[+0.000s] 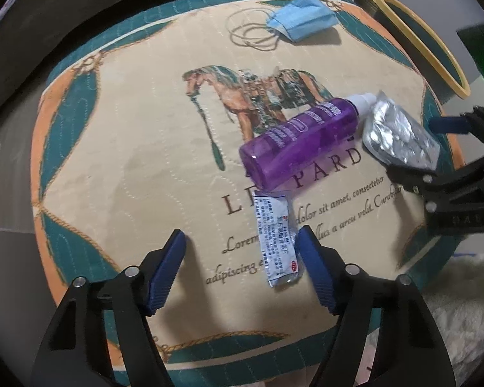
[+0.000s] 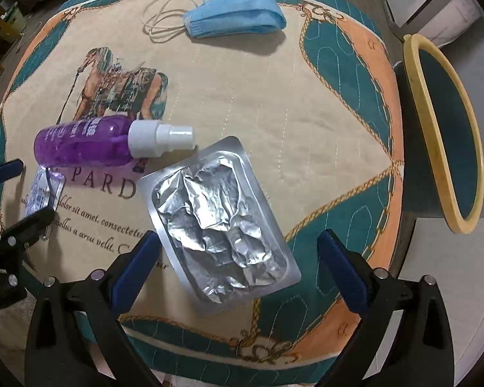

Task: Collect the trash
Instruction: 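Grasp the medicine sachet with the left gripper while the right grasps the silver blister pack, then carry the sachet and blister pack over the teal bin, then open both grippers to drop the sachet and blister pack into the bin, then grasp the purple spray bottle with the left gripper while the right grasps the blue mask, then carry the spray bottle and blue mask over the teal bin, then open both grippers to drop the bottle and mask into the bin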

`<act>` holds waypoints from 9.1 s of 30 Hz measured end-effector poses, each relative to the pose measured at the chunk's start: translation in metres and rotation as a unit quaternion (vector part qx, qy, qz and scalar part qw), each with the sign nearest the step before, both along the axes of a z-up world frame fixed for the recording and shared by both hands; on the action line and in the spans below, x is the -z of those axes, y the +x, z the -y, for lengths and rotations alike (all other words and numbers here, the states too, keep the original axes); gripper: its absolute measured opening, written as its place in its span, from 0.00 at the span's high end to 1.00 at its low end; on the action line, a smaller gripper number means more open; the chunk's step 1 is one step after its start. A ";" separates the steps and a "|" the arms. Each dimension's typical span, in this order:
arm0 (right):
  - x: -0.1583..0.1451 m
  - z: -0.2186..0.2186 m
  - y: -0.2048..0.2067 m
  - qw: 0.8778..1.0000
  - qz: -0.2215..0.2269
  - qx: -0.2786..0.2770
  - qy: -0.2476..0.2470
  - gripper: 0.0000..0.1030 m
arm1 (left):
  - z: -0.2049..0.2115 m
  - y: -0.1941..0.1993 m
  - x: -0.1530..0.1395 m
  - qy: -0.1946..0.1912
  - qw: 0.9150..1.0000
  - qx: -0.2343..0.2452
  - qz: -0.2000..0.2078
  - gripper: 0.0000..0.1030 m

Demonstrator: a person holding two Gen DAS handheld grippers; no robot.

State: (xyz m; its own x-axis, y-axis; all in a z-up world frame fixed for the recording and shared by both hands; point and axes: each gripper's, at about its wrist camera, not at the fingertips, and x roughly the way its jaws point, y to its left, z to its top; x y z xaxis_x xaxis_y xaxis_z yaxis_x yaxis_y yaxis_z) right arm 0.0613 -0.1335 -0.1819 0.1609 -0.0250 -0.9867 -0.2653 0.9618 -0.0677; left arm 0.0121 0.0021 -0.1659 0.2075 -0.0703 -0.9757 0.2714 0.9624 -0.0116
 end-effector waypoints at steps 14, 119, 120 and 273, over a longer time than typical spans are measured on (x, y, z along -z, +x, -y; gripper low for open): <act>-0.019 0.017 0.010 0.999 0.015 0.033 0.025 0.34 | 0.000 0.005 -0.007 0.008 1.000 -0.001 0.014 0.69; -0.090 0.333 0.059 0.899 0.166 0.379 0.141 0.33 | 0.291 0.116 -0.094 -0.105 0.948 0.240 0.183 0.69; -0.091 0.331 0.061 0.902 0.169 0.371 0.144 0.33 | 0.289 0.118 -0.093 -0.107 0.948 0.238 0.183 0.69; -0.112 0.308 0.051 0.902 0.186 0.365 0.134 0.69 | 0.296 0.119 -0.123 -0.129 0.927 0.276 0.221 0.59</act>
